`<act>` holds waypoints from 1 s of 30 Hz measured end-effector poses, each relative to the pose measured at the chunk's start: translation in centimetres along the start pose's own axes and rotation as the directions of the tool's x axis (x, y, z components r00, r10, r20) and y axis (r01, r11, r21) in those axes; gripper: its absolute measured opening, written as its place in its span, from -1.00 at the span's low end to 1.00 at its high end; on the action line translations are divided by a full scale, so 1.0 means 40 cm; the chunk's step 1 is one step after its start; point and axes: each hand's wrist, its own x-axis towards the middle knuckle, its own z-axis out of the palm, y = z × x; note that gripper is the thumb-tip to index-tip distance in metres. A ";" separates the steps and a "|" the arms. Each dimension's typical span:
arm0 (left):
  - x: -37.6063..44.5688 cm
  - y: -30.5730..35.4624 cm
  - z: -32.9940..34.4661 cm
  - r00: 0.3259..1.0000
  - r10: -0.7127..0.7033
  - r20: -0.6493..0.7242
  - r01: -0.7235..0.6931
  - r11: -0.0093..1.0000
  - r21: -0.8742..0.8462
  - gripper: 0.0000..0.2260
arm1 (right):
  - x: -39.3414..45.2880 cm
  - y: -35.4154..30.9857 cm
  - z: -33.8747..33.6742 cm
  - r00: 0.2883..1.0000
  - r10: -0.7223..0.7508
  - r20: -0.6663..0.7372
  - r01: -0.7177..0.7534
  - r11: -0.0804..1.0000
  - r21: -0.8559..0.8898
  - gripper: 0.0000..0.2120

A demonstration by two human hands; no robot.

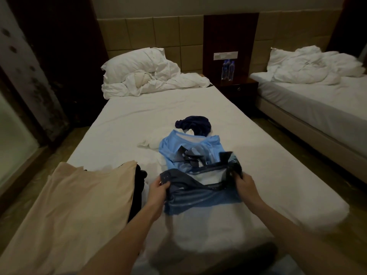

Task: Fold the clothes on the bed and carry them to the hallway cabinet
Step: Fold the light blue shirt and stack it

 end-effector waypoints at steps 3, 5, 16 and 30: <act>0.064 0.049 0.003 0.990 -0.138 -0.005 0.135 0.976 -0.170 -0.78 | 0.064 -0.041 0.007 1.000 -0.012 -0.006 0.013 0.994 0.107 -0.83; 0.108 0.082 0.004 0.981 -0.188 0.047 0.194 0.953 -0.235 -0.77 | 0.108 -0.074 0.012 1.000 0.012 0.008 -0.013 0.987 0.161 -0.85; 0.469 0.188 0.038 0.995 -0.049 -0.089 0.044 0.997 -0.057 -0.79 | 0.510 -0.087 0.117 0.987 0.158 0.027 -0.160 0.980 0.120 -0.40; 0.757 0.071 0.064 0.976 0.058 -0.211 0.119 0.671 0.732 -0.58 | 0.827 0.107 0.249 0.948 0.303 0.101 -0.243 0.888 -0.390 -0.50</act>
